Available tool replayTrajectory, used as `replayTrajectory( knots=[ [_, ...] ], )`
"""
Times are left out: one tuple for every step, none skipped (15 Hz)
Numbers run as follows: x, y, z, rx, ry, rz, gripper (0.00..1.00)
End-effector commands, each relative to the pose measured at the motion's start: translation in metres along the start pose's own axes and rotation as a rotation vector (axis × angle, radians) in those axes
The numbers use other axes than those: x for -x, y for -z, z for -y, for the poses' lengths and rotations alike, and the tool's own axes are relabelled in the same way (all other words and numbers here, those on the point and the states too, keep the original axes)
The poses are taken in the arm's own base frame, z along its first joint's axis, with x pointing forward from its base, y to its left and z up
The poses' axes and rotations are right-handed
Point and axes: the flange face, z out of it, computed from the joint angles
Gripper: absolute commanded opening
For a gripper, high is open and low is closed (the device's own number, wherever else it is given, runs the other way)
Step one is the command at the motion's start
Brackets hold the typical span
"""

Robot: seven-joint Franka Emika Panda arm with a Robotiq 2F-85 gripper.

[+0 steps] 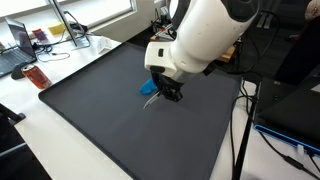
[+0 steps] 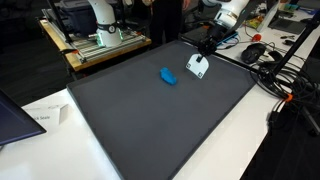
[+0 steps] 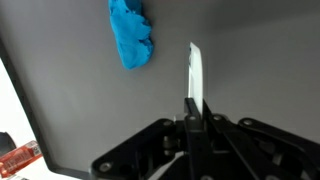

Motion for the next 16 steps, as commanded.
replayTrajectory(
  knots=[
    [-0.004,0.001,-0.016,-0.051,0.017,0.038,0.01],
    [-0.005,0.000,-0.020,-0.051,0.026,0.059,0.01],
    [-0.007,-0.001,-0.023,-0.060,0.036,0.077,0.01],
    [-0.008,-0.001,-0.028,-0.067,0.040,0.091,0.01],
    [-0.010,-0.001,-0.033,-0.084,0.056,0.108,0.01],
    [-0.011,0.000,-0.040,-0.101,0.073,0.130,0.01],
    [-0.013,0.001,-0.045,-0.118,0.089,0.151,0.01],
    [-0.014,0.003,-0.051,-0.142,0.105,0.170,0.01],
    [-0.016,0.004,-0.058,-0.165,0.119,0.185,0.01],
    [-0.018,0.005,-0.064,-0.186,0.134,0.202,0.01],
    [-0.019,0.007,-0.072,-0.208,0.152,0.221,0.01],
    [-0.020,0.007,-0.079,-0.223,0.162,0.236,0.01],
    [-0.020,0.008,-0.087,-0.245,0.182,0.255,0.01],
    [-0.021,0.007,-0.095,-0.266,0.194,0.269,0.01],
    [-0.022,0.007,-0.103,-0.286,0.207,0.282,0.01],
    [-0.023,0.007,-0.111,-0.308,0.216,0.292,0.01]
  ],
)
